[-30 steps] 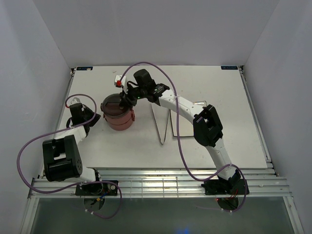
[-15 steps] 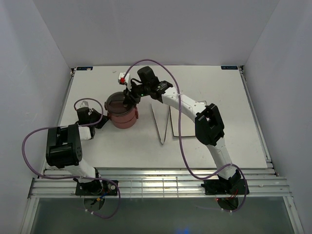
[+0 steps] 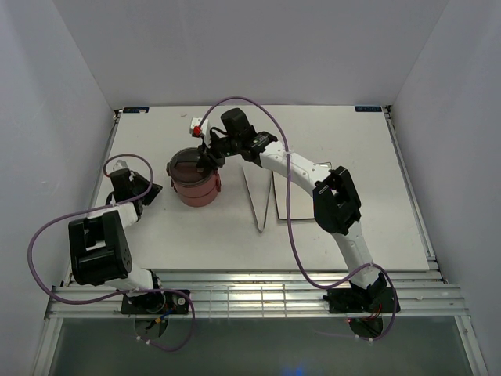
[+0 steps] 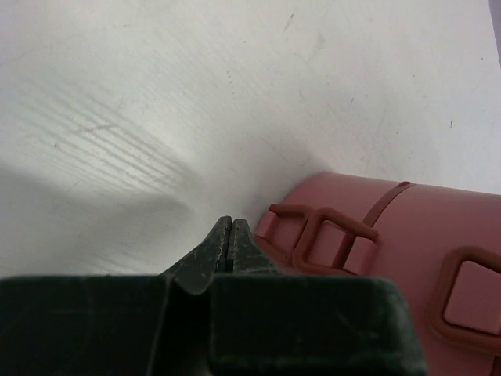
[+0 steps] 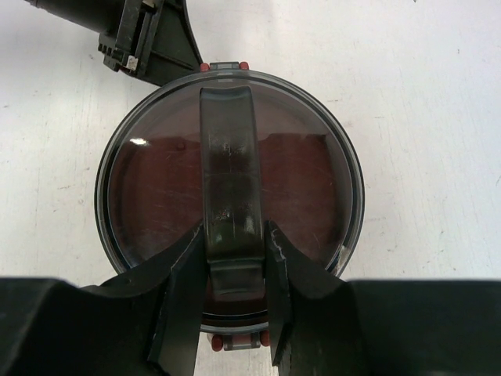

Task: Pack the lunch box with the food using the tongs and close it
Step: Close the fastener on the packing box.

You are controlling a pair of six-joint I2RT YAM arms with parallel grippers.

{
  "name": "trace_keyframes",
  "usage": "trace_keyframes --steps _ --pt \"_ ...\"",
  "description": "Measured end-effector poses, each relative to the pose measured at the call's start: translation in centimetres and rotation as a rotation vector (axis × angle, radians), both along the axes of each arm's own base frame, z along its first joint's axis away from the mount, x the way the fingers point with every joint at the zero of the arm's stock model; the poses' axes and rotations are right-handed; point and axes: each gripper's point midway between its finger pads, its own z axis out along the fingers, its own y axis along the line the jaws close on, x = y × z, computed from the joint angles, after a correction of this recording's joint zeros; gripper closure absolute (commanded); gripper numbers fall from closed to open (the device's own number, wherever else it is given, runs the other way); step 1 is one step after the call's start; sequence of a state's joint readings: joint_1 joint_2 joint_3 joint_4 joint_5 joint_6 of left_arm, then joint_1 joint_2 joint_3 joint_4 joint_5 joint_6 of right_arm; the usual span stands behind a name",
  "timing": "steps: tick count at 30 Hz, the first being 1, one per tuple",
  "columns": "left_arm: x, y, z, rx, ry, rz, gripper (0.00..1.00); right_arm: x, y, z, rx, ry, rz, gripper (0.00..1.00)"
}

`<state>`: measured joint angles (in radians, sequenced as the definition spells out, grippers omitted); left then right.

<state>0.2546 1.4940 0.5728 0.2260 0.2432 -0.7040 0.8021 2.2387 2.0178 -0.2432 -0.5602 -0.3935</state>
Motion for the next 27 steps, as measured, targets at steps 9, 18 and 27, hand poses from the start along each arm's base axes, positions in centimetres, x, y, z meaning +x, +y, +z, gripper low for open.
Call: trace_keyframes --steps 9,18,27 --pt "1.3 -0.9 0.1 0.024 -0.044 -0.083 1.0 0.0 0.0 0.1 -0.008 -0.003 0.002 0.92" --pt "1.6 -8.9 -0.8 -0.083 -0.106 -0.236 1.0 2.3 -2.0 1.2 -0.011 -0.026 -0.031 0.92" --pt "1.1 -5.6 1.7 0.009 -0.113 -0.137 1.0 1.1 -1.1 -0.1 -0.024 -0.014 -0.007 0.92"
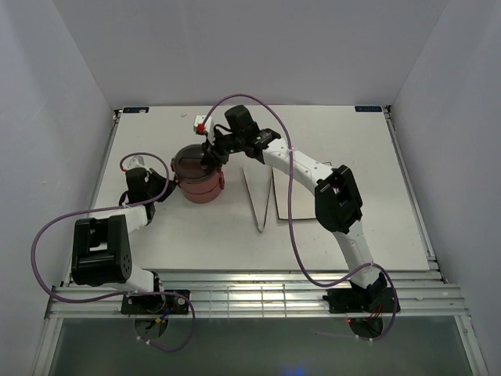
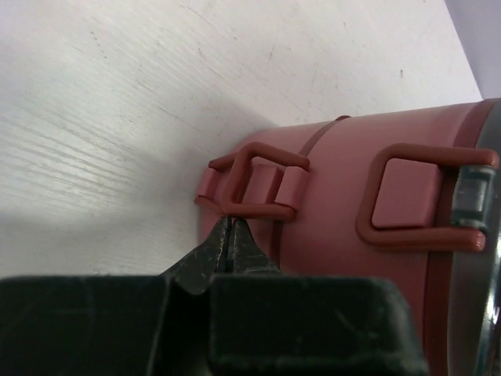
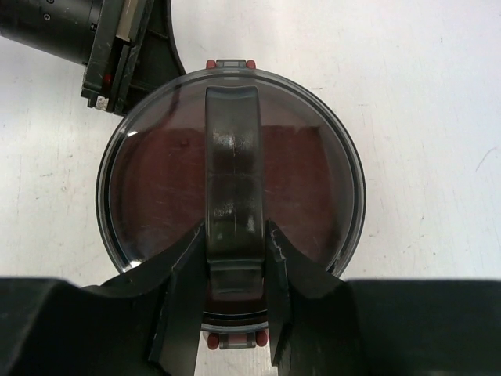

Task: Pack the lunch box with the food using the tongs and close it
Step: Close the fastener on the packing box.

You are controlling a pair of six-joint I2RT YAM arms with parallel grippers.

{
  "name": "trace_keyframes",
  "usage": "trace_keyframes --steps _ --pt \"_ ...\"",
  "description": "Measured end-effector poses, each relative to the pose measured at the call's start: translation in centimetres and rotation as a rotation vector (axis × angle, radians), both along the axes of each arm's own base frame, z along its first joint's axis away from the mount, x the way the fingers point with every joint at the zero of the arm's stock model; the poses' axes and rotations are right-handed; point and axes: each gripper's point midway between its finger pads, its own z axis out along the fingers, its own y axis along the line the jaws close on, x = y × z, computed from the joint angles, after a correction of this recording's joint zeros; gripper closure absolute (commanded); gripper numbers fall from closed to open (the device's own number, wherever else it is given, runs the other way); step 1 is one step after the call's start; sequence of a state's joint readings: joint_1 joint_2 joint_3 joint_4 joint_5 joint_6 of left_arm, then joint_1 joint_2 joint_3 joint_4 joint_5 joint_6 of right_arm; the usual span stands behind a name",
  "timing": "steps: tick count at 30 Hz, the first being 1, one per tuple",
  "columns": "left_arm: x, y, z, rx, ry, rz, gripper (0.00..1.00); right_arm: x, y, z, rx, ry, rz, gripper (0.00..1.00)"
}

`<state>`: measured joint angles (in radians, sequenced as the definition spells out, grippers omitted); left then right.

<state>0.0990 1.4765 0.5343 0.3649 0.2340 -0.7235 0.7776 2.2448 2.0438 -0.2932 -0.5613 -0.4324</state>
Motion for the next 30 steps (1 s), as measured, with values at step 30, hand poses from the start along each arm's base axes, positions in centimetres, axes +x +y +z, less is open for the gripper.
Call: trace_keyframes --steps 30 --pt "3.3 -0.9 -1.7 0.016 -0.135 -0.119 1.0 -0.2 -0.6 -0.3 0.009 0.002 0.072 0.92"
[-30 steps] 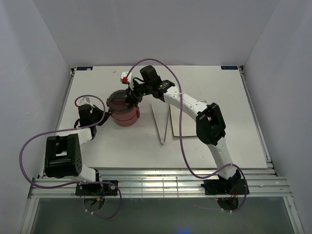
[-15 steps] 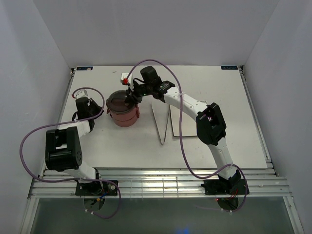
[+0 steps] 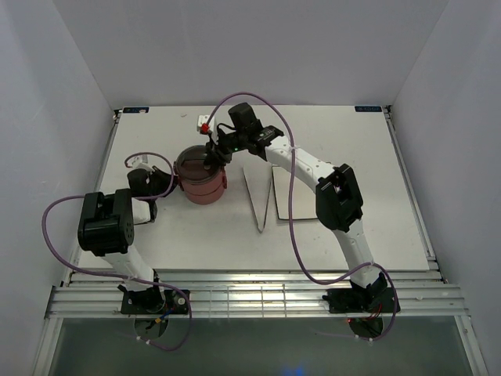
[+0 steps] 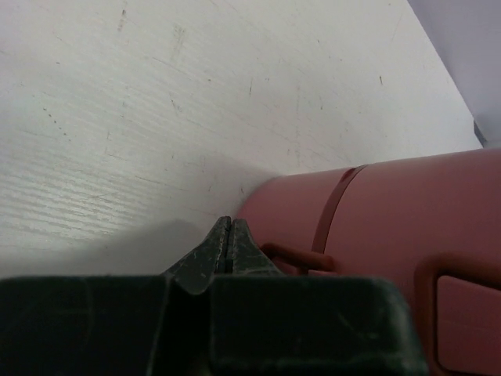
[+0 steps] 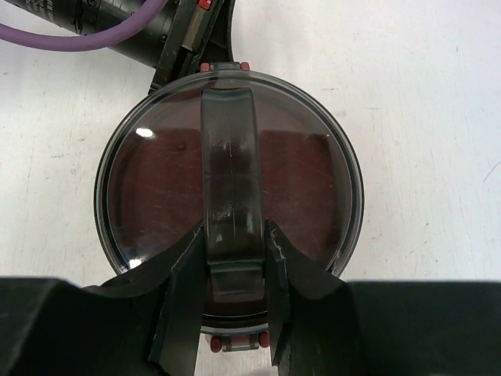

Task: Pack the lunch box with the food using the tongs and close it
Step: Close the fastener on the packing box.

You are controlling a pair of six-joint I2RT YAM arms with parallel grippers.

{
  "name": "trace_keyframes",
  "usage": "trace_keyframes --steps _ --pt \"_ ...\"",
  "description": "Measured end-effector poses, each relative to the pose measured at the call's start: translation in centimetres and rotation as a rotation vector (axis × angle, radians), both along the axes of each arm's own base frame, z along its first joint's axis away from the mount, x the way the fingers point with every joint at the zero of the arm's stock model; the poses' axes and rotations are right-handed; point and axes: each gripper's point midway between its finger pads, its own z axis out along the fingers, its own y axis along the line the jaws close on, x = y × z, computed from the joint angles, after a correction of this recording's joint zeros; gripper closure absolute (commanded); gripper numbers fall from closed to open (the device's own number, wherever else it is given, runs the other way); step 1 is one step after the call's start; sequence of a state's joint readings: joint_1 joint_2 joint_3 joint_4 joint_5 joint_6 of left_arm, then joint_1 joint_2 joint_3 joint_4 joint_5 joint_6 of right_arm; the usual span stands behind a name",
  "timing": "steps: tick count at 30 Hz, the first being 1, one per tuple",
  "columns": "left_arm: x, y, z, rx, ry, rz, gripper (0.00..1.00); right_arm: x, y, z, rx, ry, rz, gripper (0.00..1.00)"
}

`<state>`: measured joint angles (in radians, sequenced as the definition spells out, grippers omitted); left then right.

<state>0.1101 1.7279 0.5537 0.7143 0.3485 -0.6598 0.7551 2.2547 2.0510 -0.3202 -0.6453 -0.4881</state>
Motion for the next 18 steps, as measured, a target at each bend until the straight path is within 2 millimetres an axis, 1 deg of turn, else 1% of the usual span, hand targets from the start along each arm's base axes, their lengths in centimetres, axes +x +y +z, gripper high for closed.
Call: trace_keyframes --steps 4,6,11,15,18 --pt "0.3 -0.2 -0.1 -0.073 -0.01 0.028 1.0 0.0 0.0 0.0 0.004 0.004 0.001 0.92" --pt "0.6 -0.7 -0.1 -0.124 -0.028 0.026 1.0 0.0 -0.1 -0.1 0.006 0.008 0.0 0.92" --pt "1.1 -1.1 -0.2 -0.199 -0.064 0.034 1.0 0.0 -0.4 -0.7 0.013 0.012 -0.01 0.92" --pt "1.4 -1.4 -0.4 -0.238 -0.081 0.037 1.0 0.2 -0.5 -0.8 0.014 0.017 -0.013 0.92" --pt "1.2 -1.3 -0.4 -0.239 -0.085 0.043 1.0 0.2 -0.5 -0.7 0.02 0.014 -0.013 0.92"
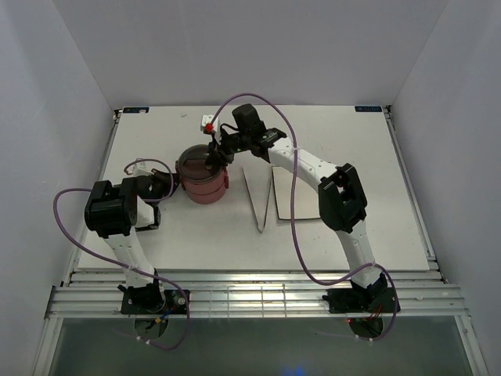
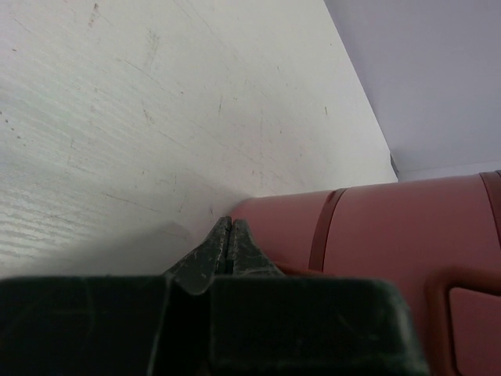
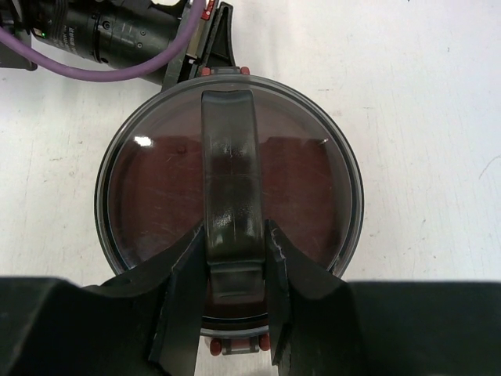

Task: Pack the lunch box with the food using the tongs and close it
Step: Close the fastener on the packing box, then reset both arms

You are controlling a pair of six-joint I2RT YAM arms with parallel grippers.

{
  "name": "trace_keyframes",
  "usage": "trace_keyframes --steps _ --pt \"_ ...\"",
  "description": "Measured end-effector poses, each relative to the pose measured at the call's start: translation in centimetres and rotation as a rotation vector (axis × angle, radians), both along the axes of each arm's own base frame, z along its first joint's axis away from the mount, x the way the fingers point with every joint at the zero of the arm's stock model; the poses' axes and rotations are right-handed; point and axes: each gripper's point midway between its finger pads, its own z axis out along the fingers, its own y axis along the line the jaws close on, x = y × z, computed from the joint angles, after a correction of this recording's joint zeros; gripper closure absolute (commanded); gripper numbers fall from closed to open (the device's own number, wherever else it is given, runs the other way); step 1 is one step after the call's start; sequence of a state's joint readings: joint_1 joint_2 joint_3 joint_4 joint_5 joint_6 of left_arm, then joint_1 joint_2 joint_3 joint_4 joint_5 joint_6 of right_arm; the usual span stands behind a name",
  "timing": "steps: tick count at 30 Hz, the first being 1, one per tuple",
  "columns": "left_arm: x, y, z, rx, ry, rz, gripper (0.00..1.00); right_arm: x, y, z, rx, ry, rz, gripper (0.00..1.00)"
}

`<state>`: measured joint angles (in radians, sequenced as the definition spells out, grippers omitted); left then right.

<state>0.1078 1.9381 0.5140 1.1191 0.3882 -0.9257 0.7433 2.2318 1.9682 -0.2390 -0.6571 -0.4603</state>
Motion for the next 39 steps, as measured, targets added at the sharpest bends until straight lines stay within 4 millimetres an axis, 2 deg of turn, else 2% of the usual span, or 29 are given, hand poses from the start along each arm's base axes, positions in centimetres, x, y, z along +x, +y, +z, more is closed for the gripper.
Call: trace_keyframes --steps 5,14,18,19,20,22,23,24,25,26,27,28,29,30,31,33,36,39 --pt "-0.8 0.3 0.4 0.022 0.021 0.008 1.0 0.1 -0.1 0.8 0.015 -0.004 -0.006 0.92" --pt "-2.5 1.0 1.2 0.132 0.118 0.047 1.0 0.0 -0.1 0.8 0.031 0.017 -0.024 0.92" --pt "-3.4 1.5 2.7 0.189 0.141 0.081 1.0 0.0 0.0 0.8 0.036 0.024 -0.039 0.86" --pt "-3.5 1.6 3.2 0.197 0.137 0.089 0.96 0.0 -0.1 0.9 0.037 0.024 -0.044 0.84" --pt "-3.6 1.6 3.9 0.206 0.13 0.095 0.86 0.0 0.0 0.9 0.037 0.021 -0.051 0.76" --pt "-3.8 1.8 5.3 0.224 0.106 0.109 0.72 0.0 0.0 1.0 0.035 0.016 -0.063 0.69" --pt "-4.0 1.9 6.1 0.231 0.091 0.117 0.67 0.0 -0.1 1.0 0.033 0.014 -0.07 0.56" --pt "-4.2 2.0 6.8 0.24 0.08 0.126 0.5 0.0 -0.1 1.0 0.03 0.018 -0.077 0.49" --pt "-4.4 2.2 7.4 0.257 0.066 0.131 0.43 -0.1 -0.2 1.0 0.025 0.03 -0.087 0.43" --pt "-4.7 2.5 7.9 0.267 0.063 0.146 0.35 -0.2 -0.3 1.0 0.02 0.037 -0.094 0.32" --pt "-4.8 2.8 8.4 0.275 0.055 0.159 0.27 -0.2 -0.4 1.0 0.014 0.044 -0.1 0.27" --pt "-5.1 2.8 8.9 0.281 0.048 0.162 0.27 -0.2 -0.5 1.1 0.01 0.043 -0.104 0.23" --pt "-5.3 2.8 9.4 0.286 0.041 0.16 0.24 0.0 -0.5 1.2 0.006 0.041 -0.11 0.07" --pt "-5.4 2.8 9.8 0.289 0.037 0.156 0.23 0.0 -0.7 1.2 -0.002 0.046 -0.122 0.02" --pt "-5.5 2.7 10.3 0.294 0.037 0.15 0.22 0.2 -0.8 1.3 -0.011 0.043 -0.133 0.1" --pt "-5.5 2.5 11.3 0.311 0.028 0.128 0.02 0.6 -1.2 1.4 -0.032 0.045 -0.17 0.1" --pt "-5.5 1.7 13.4 0.323 0.006 0.075 0.02 0.8 -2.1 1.6 -0.067 0.055 -0.224 0.1" --pt "-5.9 0.6 15.9 0.336 -0.031 0.006 0.02 -0.1 -4.0 1.5 -0.11 0.092 -0.285 0.1"
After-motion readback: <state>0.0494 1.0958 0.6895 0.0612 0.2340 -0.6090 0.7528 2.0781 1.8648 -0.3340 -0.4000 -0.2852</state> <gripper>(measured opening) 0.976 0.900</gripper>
